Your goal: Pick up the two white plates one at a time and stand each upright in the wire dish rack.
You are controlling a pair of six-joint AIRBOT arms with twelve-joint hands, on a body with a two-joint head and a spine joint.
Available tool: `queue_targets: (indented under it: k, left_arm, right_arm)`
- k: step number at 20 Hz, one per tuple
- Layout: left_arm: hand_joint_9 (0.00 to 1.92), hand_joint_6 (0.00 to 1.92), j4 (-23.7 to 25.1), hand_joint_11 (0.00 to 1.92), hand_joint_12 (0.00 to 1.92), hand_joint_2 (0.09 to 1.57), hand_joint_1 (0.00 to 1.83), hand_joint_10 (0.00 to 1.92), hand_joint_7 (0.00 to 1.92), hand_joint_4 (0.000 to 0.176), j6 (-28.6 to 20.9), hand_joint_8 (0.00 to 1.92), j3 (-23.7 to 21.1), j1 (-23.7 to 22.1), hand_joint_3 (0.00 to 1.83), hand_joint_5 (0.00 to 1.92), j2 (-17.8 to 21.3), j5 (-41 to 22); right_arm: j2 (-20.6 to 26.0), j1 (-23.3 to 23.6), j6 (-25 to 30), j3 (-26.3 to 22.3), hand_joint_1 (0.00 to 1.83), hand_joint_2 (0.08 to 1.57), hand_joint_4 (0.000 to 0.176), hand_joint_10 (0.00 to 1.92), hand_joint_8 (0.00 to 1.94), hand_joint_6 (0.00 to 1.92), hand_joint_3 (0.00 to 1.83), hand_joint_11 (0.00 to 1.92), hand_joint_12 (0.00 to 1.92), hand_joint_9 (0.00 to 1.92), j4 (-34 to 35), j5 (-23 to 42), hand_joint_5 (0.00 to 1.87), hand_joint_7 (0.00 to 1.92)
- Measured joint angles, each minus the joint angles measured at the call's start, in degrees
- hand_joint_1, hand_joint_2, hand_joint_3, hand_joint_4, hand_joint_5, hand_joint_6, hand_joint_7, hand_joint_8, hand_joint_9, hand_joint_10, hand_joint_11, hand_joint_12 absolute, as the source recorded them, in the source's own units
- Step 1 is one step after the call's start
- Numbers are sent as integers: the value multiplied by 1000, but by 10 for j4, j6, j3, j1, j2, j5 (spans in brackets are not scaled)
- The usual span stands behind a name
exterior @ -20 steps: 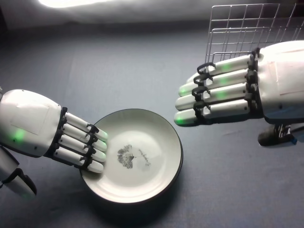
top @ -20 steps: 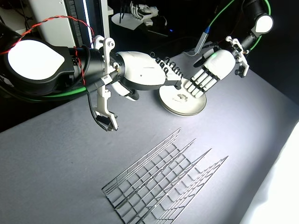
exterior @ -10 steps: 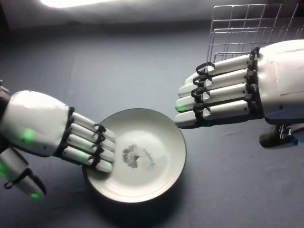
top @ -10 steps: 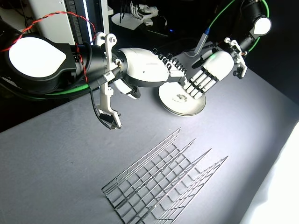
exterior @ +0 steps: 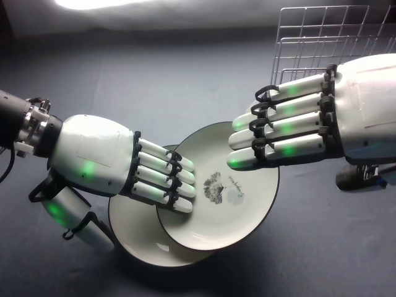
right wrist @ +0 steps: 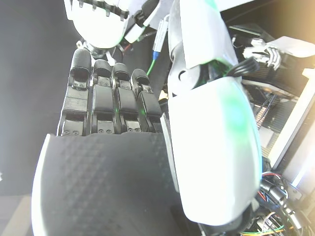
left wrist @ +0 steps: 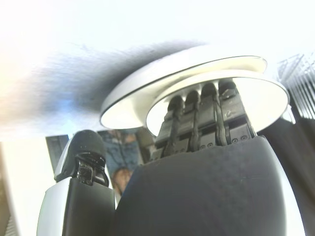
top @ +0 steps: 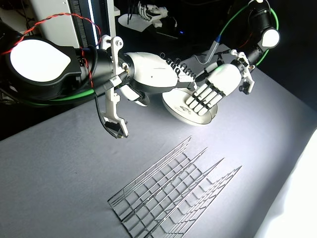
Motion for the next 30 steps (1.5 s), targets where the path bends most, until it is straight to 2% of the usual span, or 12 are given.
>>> queue_targets:
  k: [5,7,9,12,15,18,23,26,27,30]
  left_arm:
    - [0,9,0,0,0,1265,0,0,12,0,0,3,0,0,2,31,0,0]
    - [0,13,1,0,0,1265,0,0,18,0,0,6,2,0,2,45,0,-1]
    - [1,11,1,0,0,1264,0,0,22,0,0,7,3,0,2,44,0,-2]
    - [0,1,5,0,0,1261,0,0,2,0,-1,0,6,-3,0,18,-1,-5]
    - [0,2,8,0,0,1268,0,0,0,0,-1,0,8,-5,3,18,-2,-6]
    - [0,6,9,0,0,1267,0,0,4,0,-1,0,8,-6,2,34,-2,-6]
    - [0,7,9,0,0,1272,0,0,10,0,-1,4,8,-6,3,39,-2,-6]
    - [0,6,9,0,0,1274,0,0,19,0,0,7,8,-6,3,38,-2,-6]
    - [0,7,9,0,0,1274,0,0,23,0,0,7,8,-6,3,42,-2,-6]
    - [0,12,9,0,0,1281,0,0,24,0,0,9,8,-6,6,49,-2,-6]
  right_arm:
    - [0,-30,-1,0,1350,1063,0,0,0,0,3,0,505,89,-13,-3,62,54]
    - [0,-45,-1,0,1347,1043,0,10,6,5,0,0,612,125,-15,-6,76,76]
    - [-4,-59,-1,0,1339,1049,0,2,1,1,0,0,547,101,-14,-16,49,61]
    - [-19,-63,-1,0,1343,1025,0,16,12,17,0,0,637,153,-12,-27,120,119]
    - [-51,-64,-1,6,1335,1031,0,11,5,13,0,0,635,147,-11,-47,122,109]
    - [-78,-68,-2,23,1336,1067,0,1,0,1,7,0,542,86,-9,-63,68,60]
    - [-118,-80,-3,71,1334,1046,0,7,2,1,0,0,674,120,-7,-78,79,76]
    - [-142,-79,-3,95,1435,1072,0,5,7,12,8,0,651,123,-3,-76,105,101]
    - [-152,-79,-4,101,1482,1066,0,11,10,15,3,0,708,149,-4,-78,138,129]
    - [-174,-77,-3,113,1520,1104,0,1,1,2,10,0,633,114,-5,-86,126,99]
